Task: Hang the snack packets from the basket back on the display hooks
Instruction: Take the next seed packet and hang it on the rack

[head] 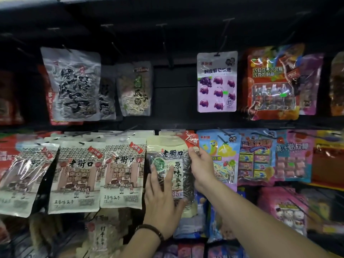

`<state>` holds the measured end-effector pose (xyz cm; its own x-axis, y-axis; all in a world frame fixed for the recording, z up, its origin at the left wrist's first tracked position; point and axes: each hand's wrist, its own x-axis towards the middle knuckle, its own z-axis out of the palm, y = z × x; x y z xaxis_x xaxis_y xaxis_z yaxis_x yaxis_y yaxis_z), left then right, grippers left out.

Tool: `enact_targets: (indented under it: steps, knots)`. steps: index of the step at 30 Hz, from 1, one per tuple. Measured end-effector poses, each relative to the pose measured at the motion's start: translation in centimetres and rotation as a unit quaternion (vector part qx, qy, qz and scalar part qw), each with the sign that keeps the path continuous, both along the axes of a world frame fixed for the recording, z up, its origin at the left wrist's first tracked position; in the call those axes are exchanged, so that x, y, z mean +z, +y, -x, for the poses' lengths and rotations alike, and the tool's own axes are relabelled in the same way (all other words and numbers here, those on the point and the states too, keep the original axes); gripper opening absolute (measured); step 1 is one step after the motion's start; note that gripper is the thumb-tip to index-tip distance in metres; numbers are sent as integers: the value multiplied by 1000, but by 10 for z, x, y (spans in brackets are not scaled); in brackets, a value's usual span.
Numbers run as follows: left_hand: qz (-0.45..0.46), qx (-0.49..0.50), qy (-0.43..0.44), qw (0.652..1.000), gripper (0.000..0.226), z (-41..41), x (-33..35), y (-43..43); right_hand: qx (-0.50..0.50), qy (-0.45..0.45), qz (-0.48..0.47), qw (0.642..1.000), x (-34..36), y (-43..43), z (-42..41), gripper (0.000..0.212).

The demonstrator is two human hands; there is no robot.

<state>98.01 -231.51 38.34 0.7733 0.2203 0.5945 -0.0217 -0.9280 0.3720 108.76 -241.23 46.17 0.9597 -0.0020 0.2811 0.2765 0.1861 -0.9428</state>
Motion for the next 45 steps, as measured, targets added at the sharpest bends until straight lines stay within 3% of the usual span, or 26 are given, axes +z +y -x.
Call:
enact_targets:
  steps: [14,21,28,35,38,42,45]
  knots:
    - [16,-31,8,999,102,-18,-7,2,-22,30,-7,999,-8,1,-23,34]
    - [91,-19,40,995,124,-38,-8,13,-38,36,23,998,-11,11,-35,33]
    - [145,-15,59,988,121,-54,-11,20,-31,21,236,971,-12,-6,-42,46]
    - [163,-8,70,984,118,-32,-17,11,-24,-28,400,916,-28,-52,-9,31]
    - [154,-29,71,985,108,-5,-37,-9,23,-29,441,897,-63,-81,27,9]
    - [101,-70,93,988,93,38,-95,-42,26,-16,469,883,-144,-125,75,13]
    - [97,-139,158,973,73,63,-159,-63,57,63,494,865,-220,-159,100,15]
